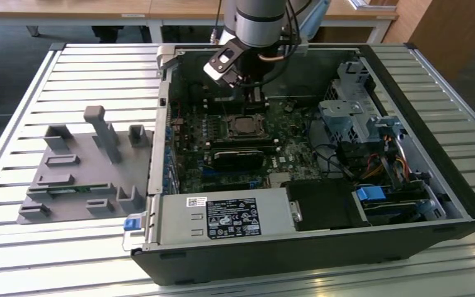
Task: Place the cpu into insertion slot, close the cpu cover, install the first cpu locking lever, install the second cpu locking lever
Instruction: 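Close the cpu cover, then install the first cpu locking lever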
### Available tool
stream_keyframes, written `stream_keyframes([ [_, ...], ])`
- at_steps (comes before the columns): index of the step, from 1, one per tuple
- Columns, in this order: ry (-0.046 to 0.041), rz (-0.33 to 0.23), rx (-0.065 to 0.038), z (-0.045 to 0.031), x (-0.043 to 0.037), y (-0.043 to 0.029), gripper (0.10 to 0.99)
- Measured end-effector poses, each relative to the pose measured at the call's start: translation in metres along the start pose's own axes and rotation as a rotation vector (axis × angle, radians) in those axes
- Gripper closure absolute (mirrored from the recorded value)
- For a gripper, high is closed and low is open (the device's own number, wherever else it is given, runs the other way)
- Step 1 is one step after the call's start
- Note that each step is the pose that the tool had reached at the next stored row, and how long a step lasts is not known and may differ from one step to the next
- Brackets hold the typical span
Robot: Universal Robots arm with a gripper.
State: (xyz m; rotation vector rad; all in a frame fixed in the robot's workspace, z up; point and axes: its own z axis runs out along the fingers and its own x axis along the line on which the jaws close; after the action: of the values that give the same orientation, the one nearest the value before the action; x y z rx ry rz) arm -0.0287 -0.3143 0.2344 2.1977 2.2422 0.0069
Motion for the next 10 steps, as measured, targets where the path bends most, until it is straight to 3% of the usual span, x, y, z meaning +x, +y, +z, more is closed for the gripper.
stream_keyframes([
  [10, -0.0002, 0.0, 0.0, -0.0007, 0.0, -0.0026, 0.98],
])
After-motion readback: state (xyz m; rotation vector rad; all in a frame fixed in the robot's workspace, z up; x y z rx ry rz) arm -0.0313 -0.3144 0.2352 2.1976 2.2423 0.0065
